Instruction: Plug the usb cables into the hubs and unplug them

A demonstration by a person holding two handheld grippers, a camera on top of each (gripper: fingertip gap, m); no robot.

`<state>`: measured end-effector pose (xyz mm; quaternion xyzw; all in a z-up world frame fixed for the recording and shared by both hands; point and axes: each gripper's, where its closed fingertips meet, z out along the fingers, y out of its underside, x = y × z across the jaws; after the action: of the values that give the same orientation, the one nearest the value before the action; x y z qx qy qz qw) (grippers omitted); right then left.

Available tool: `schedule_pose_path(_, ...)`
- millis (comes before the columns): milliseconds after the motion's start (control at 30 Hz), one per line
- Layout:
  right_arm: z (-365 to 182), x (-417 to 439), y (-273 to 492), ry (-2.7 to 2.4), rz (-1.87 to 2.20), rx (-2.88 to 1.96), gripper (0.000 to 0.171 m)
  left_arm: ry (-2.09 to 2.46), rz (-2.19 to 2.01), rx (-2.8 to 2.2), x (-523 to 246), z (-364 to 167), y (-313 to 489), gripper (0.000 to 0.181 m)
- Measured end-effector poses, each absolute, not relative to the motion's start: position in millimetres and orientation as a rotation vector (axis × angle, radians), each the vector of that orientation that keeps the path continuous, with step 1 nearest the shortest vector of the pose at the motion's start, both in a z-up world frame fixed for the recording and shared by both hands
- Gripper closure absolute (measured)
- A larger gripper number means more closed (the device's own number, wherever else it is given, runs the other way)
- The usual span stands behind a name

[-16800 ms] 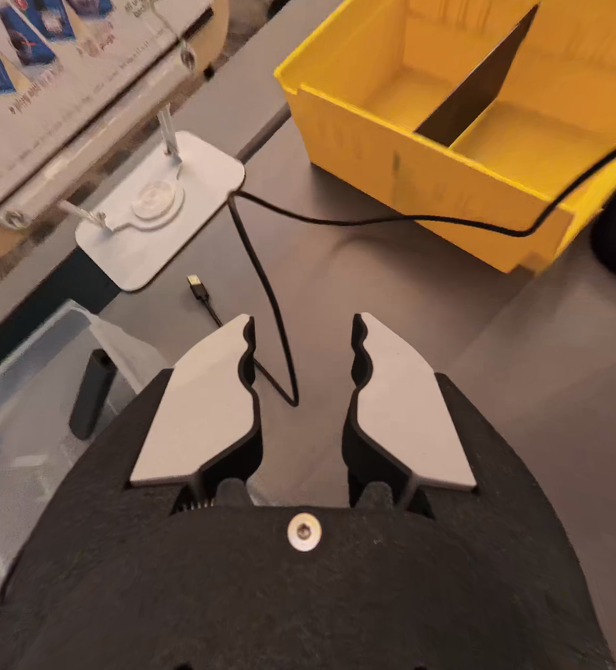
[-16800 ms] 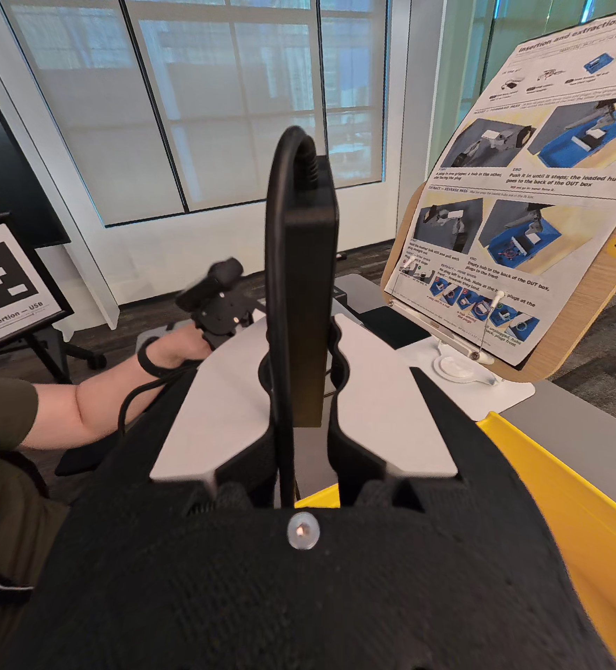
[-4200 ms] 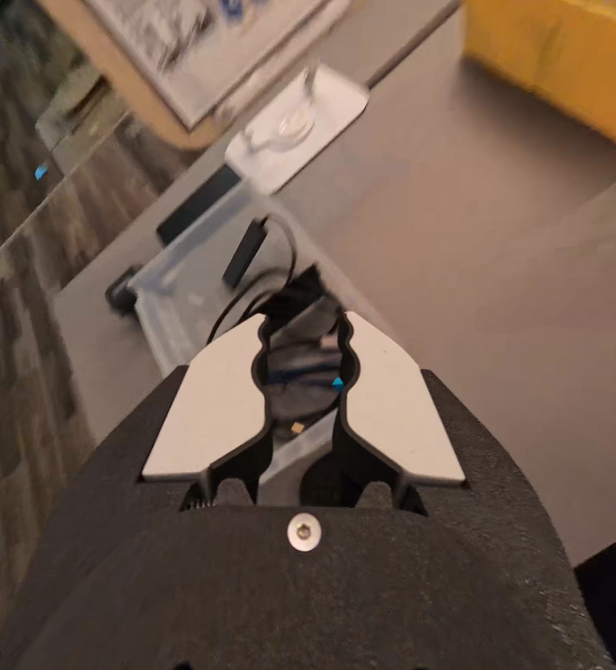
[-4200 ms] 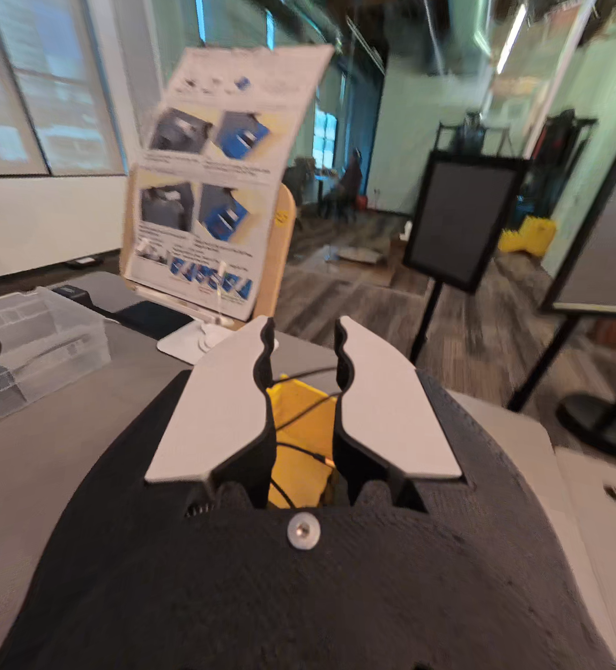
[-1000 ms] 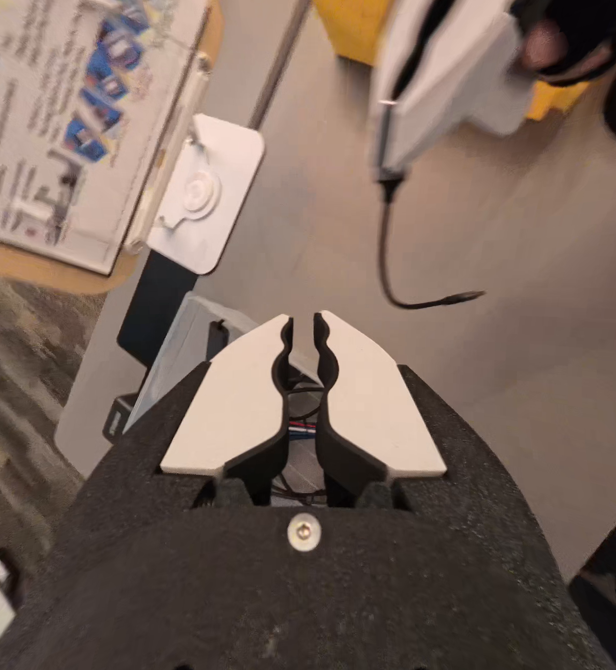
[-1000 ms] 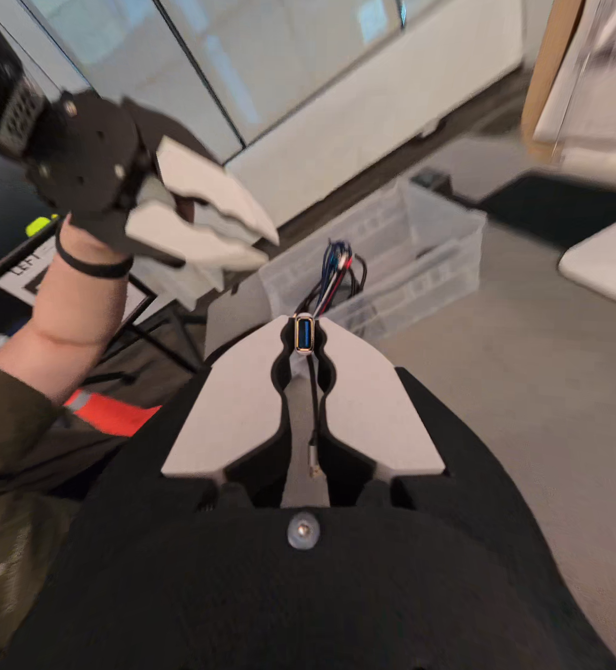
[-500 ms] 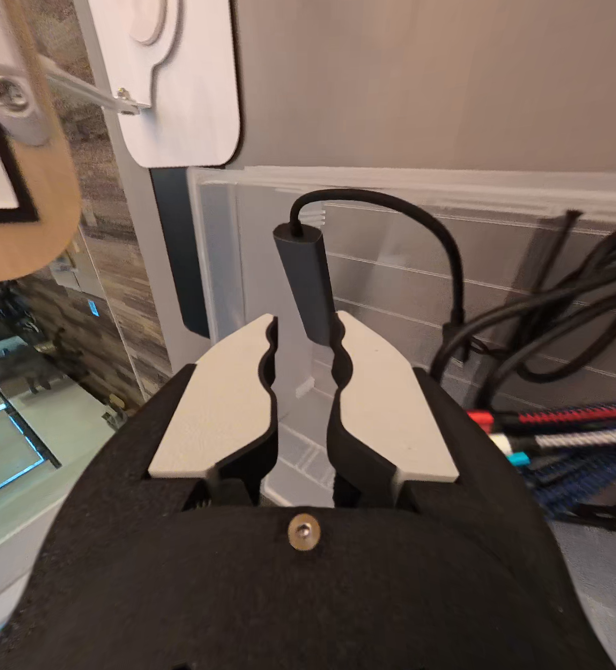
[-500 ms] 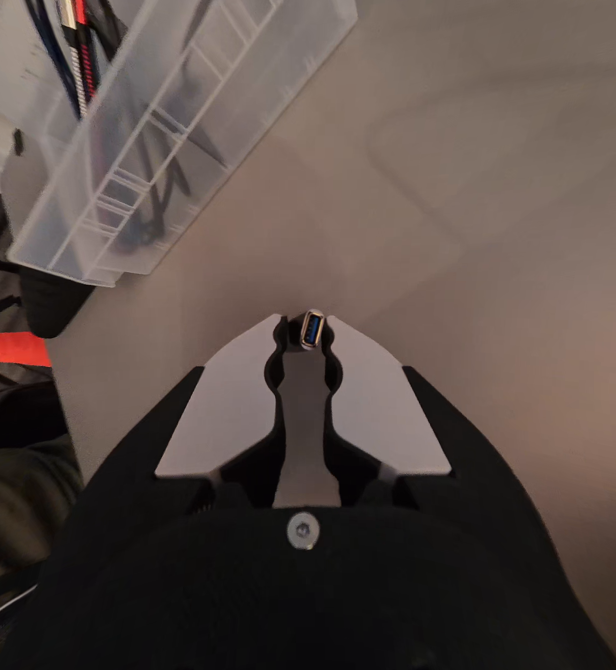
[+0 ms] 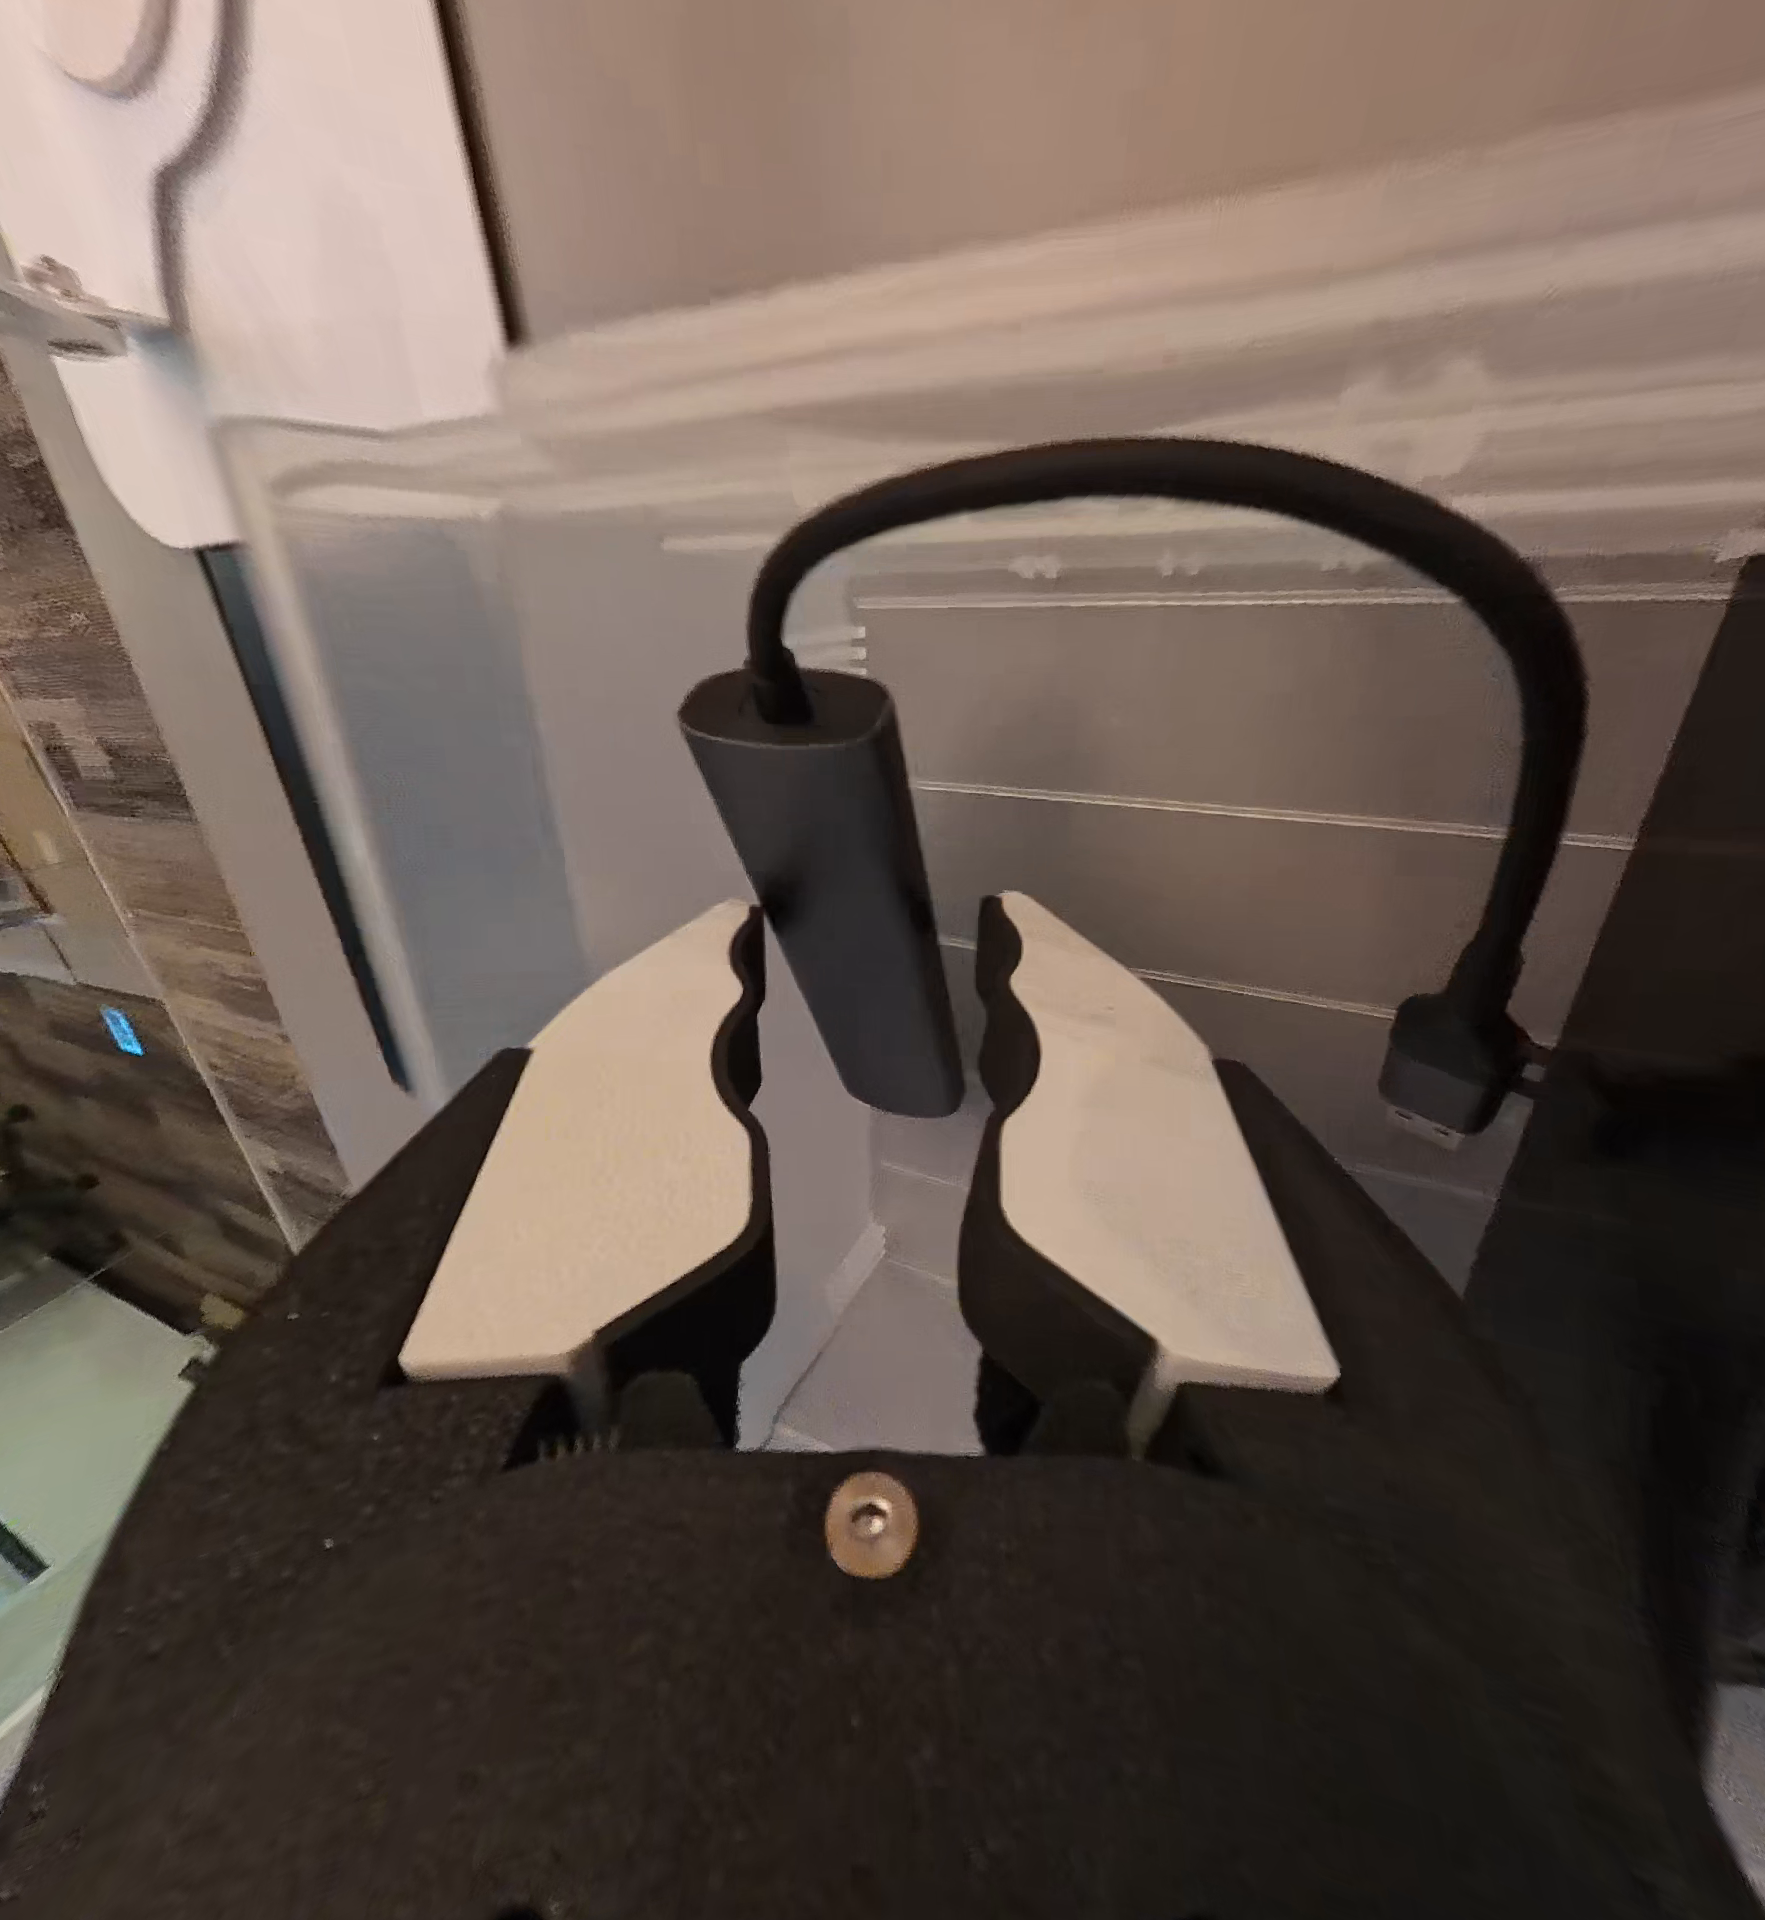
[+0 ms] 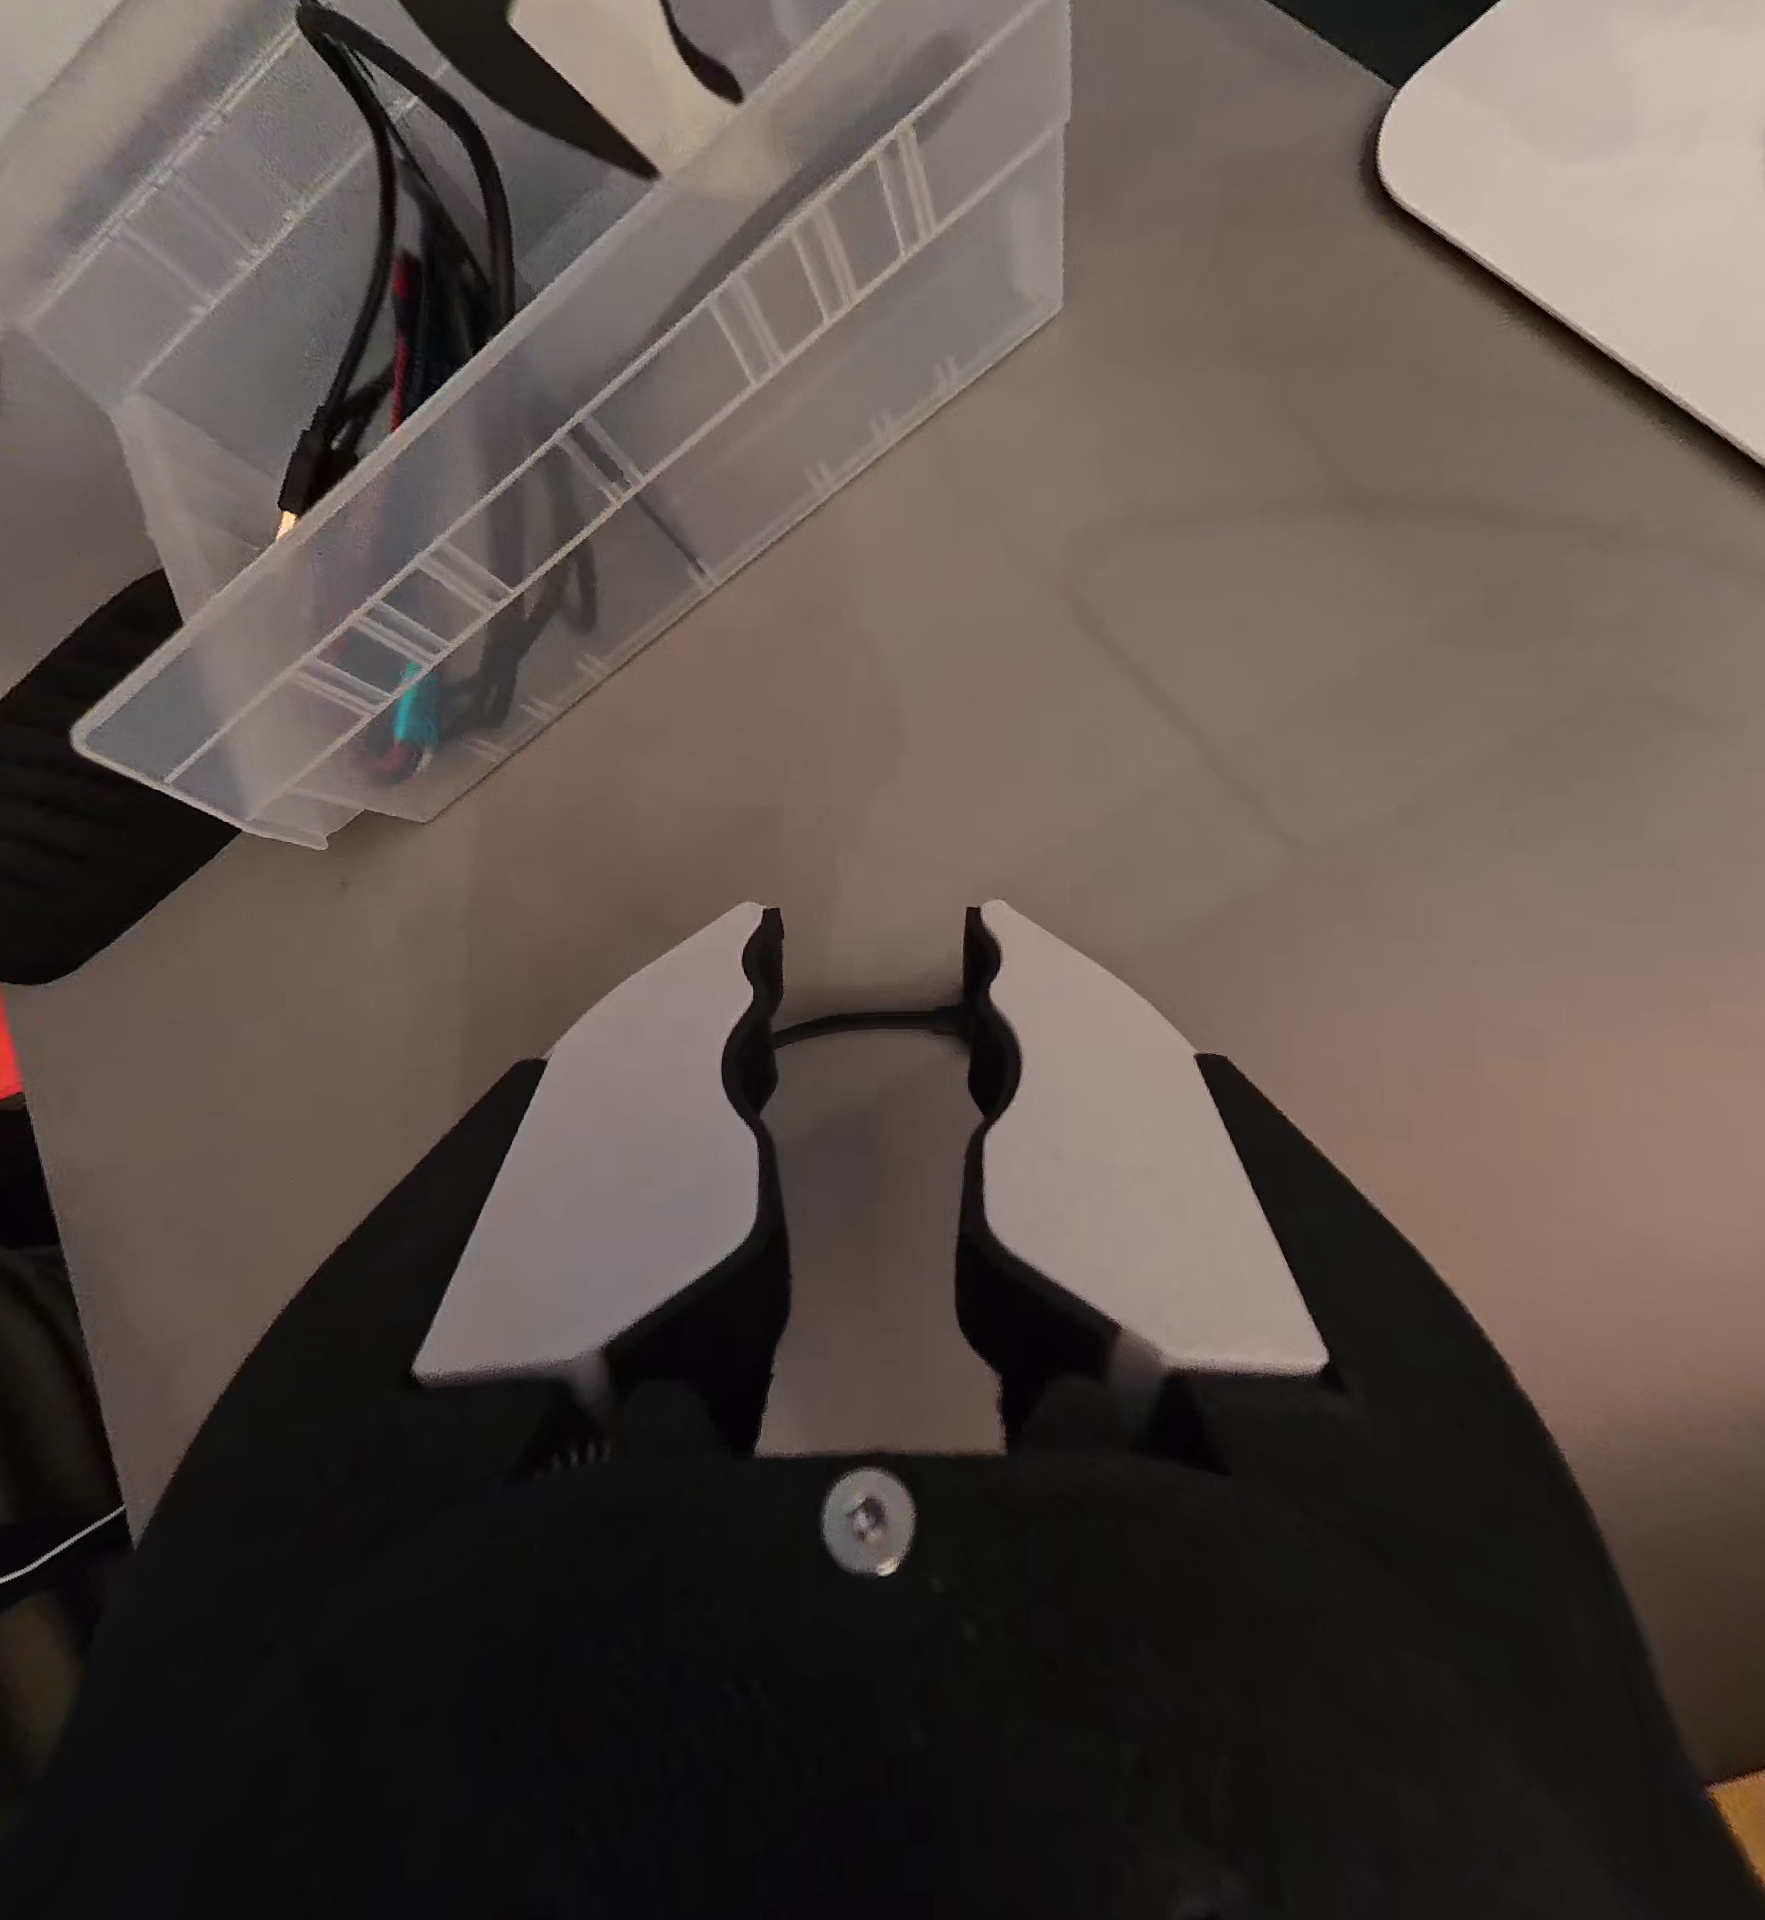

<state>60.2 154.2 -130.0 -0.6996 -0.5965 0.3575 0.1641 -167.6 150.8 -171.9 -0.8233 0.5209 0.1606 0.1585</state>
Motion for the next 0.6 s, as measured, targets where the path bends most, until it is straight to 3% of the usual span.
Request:
schedule_pose_path(333, -130, 62, 147, -1.75, 1.005, -1.985, 0.137, 1.374, 0.613, -2.311, -174, -190, 155, 0.155)
schedule_pose_path(600, -122, 63, 142, -1.777, 1.004, -1.943, 0.137, 1.268, 0.644, -2.238, -182, -154, 147, 0.156)
